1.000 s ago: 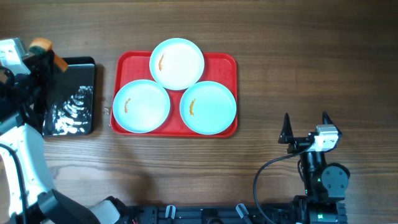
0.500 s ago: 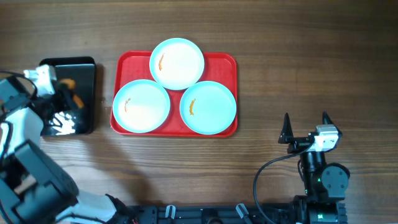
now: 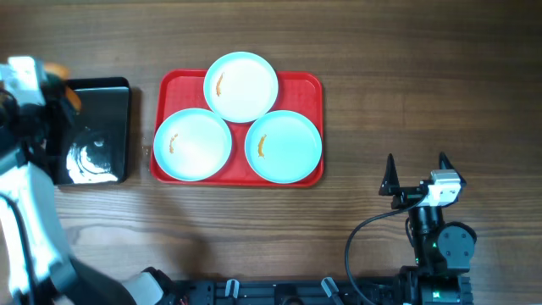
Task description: Clean dirty plates on tray and stack at the side
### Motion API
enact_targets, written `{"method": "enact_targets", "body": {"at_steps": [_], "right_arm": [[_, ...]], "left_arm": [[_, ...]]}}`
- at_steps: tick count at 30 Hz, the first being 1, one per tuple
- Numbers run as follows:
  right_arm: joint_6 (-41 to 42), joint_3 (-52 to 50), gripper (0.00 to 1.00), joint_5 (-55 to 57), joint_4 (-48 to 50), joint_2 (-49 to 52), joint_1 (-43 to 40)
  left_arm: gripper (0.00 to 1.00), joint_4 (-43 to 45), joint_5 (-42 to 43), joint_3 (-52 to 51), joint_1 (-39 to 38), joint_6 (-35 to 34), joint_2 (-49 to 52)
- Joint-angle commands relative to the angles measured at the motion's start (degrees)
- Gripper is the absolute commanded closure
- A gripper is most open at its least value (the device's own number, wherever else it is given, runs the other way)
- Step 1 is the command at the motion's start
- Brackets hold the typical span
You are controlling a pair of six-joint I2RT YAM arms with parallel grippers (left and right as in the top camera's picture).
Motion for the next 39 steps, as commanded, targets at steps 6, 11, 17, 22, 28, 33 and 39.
{"method": "enact_targets", "body": {"at_steps": [6,11,17,22,28,33,39], "right_arm": [[-0.98,-0.07,0.0,0.63,0.11,-0.46,-0.39],[-0.96,-0.07,0.0,0.63,0.13,-0.46,-0.39],[-0.98,-0.07,0.0,0.63,0.11,-0.46,-0.39],[-0.98,-0.07,0.0,0.63,0.13,-0.46,-0.39],[-0.98,-0.07,0.0,0.63,0.13,-0.46,-0.39],[-1.01,-0.07,0.0,0.63,0.13,-0.46,-0.39],[-0.98,-0.07,0.0,0.63,0.11,-0.46,-0.39]], "left_arm": [[0.96,-4.26,-1.2,1.14,0.2,-0.26,-0.7],[0.96,-10.43,-9.31,-0.33,0.2,-0.24,10.19],[0.96,-14.78,-10.64,-0.39,0.42,-0.28,17.11],[0.96,-15.3,-10.47,1.11,0.42,-0.28,9.64],[0.96,-11.56,-9.07,1.51,0.39,-0.28,-4.04],[0.96,-12.63,-8.96,1.42,0.39,-0.28,-7.5],[0.96,-13.27,-9.38,-0.81,0.42,-0.22,0.7]]}}
